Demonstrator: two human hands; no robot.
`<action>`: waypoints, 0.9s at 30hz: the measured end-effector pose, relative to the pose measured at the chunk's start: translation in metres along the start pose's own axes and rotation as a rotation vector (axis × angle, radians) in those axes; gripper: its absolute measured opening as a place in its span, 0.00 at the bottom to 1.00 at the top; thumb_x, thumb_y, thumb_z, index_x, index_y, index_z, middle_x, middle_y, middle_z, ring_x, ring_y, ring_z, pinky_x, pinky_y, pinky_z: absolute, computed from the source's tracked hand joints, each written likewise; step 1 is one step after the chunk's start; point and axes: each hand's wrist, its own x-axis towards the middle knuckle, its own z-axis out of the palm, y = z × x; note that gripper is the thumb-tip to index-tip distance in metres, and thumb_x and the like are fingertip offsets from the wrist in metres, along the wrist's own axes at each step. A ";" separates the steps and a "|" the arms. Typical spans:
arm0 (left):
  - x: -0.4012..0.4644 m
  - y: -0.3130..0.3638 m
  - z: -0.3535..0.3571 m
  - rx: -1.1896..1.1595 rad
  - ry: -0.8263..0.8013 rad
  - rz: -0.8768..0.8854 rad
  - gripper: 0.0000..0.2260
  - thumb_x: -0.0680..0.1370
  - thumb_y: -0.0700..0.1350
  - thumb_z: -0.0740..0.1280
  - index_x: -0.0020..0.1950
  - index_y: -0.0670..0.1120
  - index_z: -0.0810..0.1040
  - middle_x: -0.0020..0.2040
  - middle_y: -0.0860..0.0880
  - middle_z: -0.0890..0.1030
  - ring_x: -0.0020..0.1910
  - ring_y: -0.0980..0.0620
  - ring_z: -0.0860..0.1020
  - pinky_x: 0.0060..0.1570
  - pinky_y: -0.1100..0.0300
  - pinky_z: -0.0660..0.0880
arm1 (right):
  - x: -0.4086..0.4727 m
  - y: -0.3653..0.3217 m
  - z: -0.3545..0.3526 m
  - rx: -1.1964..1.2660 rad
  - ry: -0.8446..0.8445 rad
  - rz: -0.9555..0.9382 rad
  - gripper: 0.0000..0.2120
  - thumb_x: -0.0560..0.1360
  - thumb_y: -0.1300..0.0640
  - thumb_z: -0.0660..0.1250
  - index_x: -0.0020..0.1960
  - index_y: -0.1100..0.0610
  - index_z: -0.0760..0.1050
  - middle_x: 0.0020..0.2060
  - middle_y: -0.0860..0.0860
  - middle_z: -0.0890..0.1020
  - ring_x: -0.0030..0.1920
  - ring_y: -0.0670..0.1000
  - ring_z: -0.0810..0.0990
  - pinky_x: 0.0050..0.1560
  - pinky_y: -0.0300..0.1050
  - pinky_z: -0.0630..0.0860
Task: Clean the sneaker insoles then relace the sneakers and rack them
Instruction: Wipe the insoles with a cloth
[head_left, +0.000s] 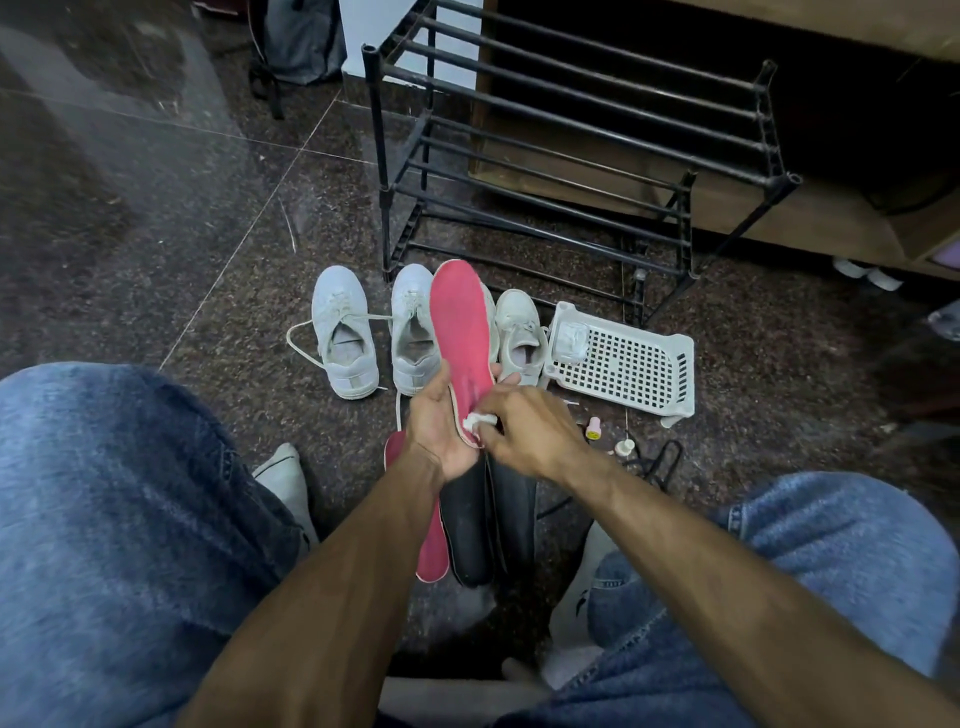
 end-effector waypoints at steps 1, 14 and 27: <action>-0.001 0.000 0.002 -0.001 -0.009 -0.005 0.25 0.82 0.57 0.54 0.58 0.38 0.79 0.52 0.41 0.81 0.58 0.43 0.78 0.64 0.47 0.71 | 0.005 0.000 -0.002 -0.044 0.041 0.008 0.10 0.77 0.54 0.62 0.54 0.53 0.80 0.52 0.49 0.81 0.47 0.55 0.80 0.45 0.45 0.73; -0.006 -0.004 -0.004 -0.030 0.020 -0.011 0.24 0.81 0.55 0.56 0.67 0.39 0.73 0.55 0.42 0.80 0.52 0.45 0.80 0.62 0.48 0.71 | 0.005 -0.004 0.008 0.218 -0.091 0.202 0.04 0.74 0.56 0.68 0.41 0.51 0.81 0.37 0.49 0.82 0.39 0.51 0.80 0.37 0.42 0.73; -0.005 -0.011 0.001 -0.017 -0.015 -0.034 0.20 0.80 0.55 0.56 0.58 0.41 0.78 0.50 0.42 0.82 0.50 0.45 0.80 0.58 0.49 0.72 | 0.003 0.001 0.011 0.160 0.094 0.168 0.07 0.74 0.52 0.67 0.48 0.52 0.82 0.46 0.49 0.84 0.43 0.53 0.81 0.44 0.49 0.77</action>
